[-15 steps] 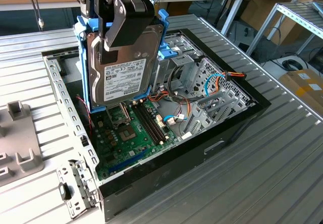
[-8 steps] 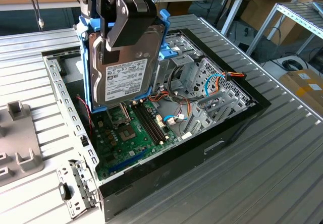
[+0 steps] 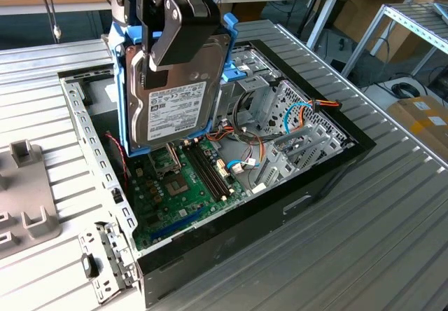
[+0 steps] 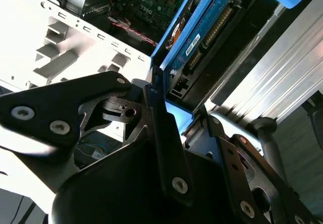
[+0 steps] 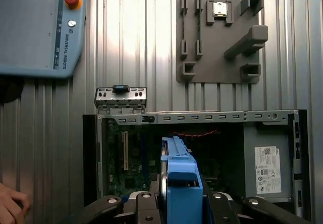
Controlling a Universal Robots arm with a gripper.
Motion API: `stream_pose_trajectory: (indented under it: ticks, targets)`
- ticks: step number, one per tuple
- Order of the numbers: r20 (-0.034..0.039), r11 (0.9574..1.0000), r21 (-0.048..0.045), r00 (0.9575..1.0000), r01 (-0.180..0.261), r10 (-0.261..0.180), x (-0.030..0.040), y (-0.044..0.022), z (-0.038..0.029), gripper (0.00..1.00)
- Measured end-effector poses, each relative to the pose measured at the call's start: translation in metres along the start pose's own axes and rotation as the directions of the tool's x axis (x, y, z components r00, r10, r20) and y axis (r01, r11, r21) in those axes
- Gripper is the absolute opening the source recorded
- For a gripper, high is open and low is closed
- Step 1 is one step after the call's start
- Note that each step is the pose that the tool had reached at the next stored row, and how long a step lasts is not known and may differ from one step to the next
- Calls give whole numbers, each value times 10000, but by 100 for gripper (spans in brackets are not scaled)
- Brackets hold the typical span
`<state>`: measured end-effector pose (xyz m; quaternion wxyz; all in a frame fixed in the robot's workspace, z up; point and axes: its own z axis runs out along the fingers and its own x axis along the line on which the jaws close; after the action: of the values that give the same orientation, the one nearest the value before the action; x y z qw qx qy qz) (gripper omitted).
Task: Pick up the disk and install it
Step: 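Pick up the disk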
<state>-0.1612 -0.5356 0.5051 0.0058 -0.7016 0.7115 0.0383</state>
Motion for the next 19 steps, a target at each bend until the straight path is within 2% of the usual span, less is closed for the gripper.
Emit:
stream_pose_trajectory:
  ticks: [19]
  targets:
    - [-1, 10000, 0, 10000, 0, 0, 20, -52, -3, 37]
